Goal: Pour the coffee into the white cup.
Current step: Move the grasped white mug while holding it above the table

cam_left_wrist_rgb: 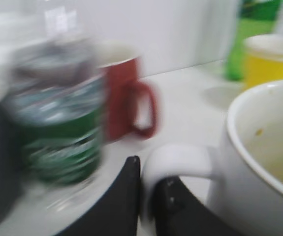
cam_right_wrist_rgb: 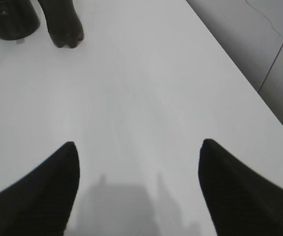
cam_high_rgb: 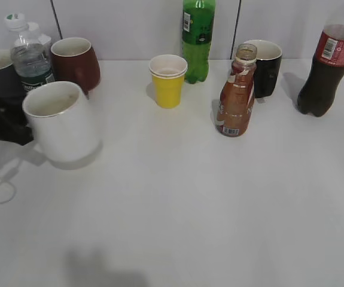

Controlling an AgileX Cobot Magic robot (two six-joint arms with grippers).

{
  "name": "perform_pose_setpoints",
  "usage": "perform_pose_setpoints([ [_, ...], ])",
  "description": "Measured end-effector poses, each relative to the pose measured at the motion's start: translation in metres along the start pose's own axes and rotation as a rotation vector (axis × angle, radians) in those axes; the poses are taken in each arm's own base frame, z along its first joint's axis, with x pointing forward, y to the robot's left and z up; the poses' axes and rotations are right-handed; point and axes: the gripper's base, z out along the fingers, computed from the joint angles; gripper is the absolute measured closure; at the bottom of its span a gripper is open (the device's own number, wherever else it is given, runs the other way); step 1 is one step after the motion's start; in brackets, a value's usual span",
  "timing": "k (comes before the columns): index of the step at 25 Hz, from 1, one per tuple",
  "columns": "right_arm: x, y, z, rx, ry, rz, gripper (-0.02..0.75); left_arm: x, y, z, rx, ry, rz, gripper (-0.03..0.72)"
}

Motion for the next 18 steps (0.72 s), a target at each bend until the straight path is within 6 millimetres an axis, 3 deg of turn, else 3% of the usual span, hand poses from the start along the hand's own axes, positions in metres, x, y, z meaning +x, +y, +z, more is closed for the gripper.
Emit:
perform_pose_setpoints([
  [9,0.000,0.000,0.000,0.000,0.000,0.000,0.150,-0.023,-0.029,0.032,0.309,-0.003,0.033,0.642],
  [18,0.000,0.000,0.000,0.000,0.000,0.000,0.150,-0.023,-0.035,0.035,0.358,0.014,0.049,0.642],
])
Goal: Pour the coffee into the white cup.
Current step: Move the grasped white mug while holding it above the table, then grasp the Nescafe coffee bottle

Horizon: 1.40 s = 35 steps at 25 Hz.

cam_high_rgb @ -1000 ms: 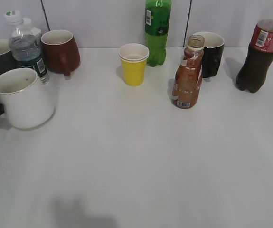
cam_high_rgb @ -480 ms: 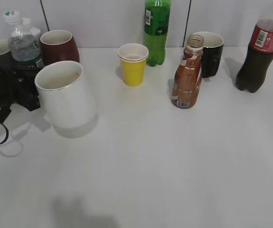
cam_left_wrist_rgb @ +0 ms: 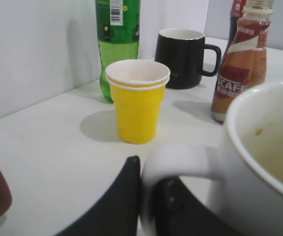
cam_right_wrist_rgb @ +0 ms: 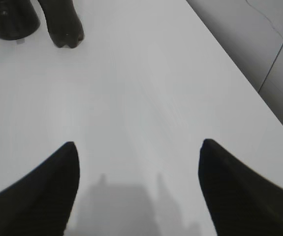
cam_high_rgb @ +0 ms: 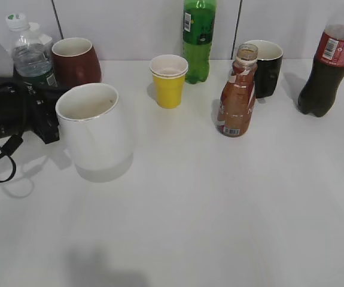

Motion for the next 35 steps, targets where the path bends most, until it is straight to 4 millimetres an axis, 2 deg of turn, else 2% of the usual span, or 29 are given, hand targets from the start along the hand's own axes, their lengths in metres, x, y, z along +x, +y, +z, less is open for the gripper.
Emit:
perform_pose_setpoints([
  [11,-0.002,0.002,-0.001,-0.025,-0.015,-0.008,0.150,0.001,-0.002,0.000,0.025,0.015,0.013,0.642],
  [14,-0.018,0.010,-0.005,-0.107,-0.152,-0.002,0.150,0.002,-0.003,0.000,0.037,0.021,0.019,0.642],
  [17,-0.041,0.019,0.002,-0.171,-0.259,0.020,0.150,0.001,-0.004,0.000,0.045,0.010,0.020,0.642],
  [22,-0.073,0.035,0.048,-0.181,-0.267,-0.108,0.150,0.000,-0.005,0.000,0.051,0.002,0.021,0.642],
  [26,-0.089,0.047,0.089,-0.194,-0.368,-0.157,0.150,0.000,-0.005,0.000,0.054,-0.002,0.021,0.642],
  [29,-0.086,0.053,0.122,-0.204,-0.415,-0.165,0.150,0.000,-0.005,0.000,0.056,-0.004,0.021,0.642],
  [35,-0.057,0.067,0.184,-0.284,-0.364,-0.206,0.150,0.000,-0.005,0.000,0.058,-0.004,0.022,0.642],
])
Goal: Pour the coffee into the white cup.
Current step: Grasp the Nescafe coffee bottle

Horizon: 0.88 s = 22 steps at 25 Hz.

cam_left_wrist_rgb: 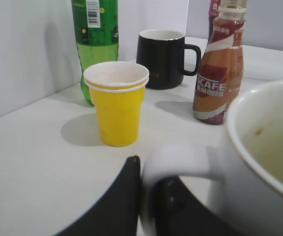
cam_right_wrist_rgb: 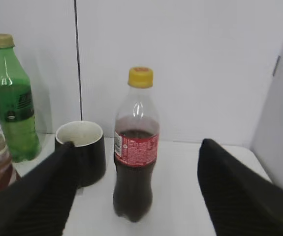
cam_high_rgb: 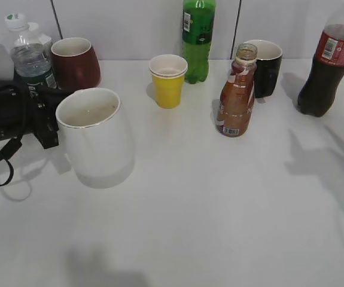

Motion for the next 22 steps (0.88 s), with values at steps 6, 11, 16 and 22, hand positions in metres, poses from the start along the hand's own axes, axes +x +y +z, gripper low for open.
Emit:
perform_pose_setpoints([
  [6,0.040,0.024,0.036,-0.285,0.043,0.040,0.150,0.000,0.000,0.000,0.003,0.001,0.001,0.642],
  [11,0.083,0.038,0.055,-0.444,0.151,0.077,0.119,0.000,0.000,0.000,0.003,0.001,0.001,0.642],
  [16,0.108,0.055,0.073,-0.563,0.229,0.075,0.067,0.000,0.000,0.000,0.003,0.000,0.001,0.642],
  [22,0.118,0.068,0.105,-0.602,0.233,0.048,0.064,0.000,0.000,0.000,0.003,0.000,0.001,0.642],
])
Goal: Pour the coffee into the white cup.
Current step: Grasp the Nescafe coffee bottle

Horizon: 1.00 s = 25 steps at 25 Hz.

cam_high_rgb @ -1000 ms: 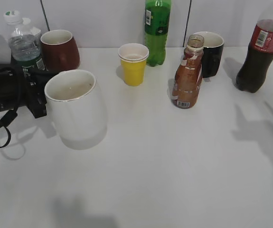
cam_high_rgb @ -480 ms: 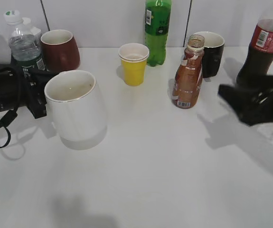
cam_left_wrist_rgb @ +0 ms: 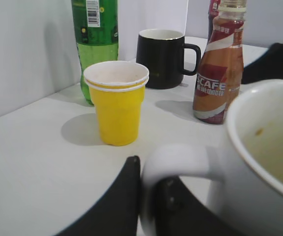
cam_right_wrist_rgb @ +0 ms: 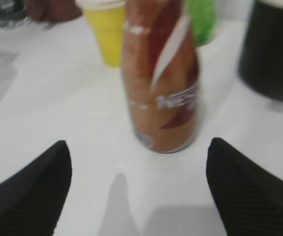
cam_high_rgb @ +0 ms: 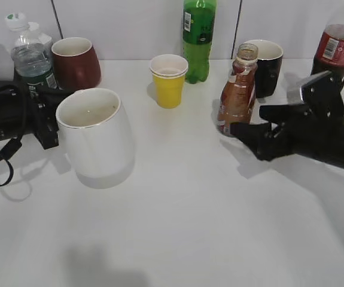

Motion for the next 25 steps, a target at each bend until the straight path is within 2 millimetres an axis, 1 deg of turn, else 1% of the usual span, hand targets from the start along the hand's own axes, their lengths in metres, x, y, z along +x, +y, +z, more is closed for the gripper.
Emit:
perform_pose_setpoints([
  [4,-0.002,-0.014,0.014,0.049,-0.024,-0.003,0.064,0.000,0.000,0.000,0.000,0.000,0.000,0.642],
  [8,-0.004,-0.021,0.028,0.026,-0.037,-0.035,0.064,0.000,0.000,0.000,0.000,-0.001,0.001,0.642],
  [13,-0.005,-0.029,0.043,0.007,-0.061,-0.027,0.066,0.000,0.000,0.000,0.000,-0.001,0.001,0.642],
  [18,-0.005,-0.033,0.056,-0.042,-0.067,-0.036,0.074,0.000,0.000,0.000,0.000,-0.001,0.001,0.642],
  [20,-0.001,-0.034,0.061,-0.061,-0.057,-0.023,0.080,0.000,0.000,0.000,0.000,-0.001,0.001,0.642],
  [25,0.002,-0.036,0.065,-0.076,-0.051,-0.020,0.109,0.000,0.000,0.000,0.000,-0.001,0.001,0.642],
])
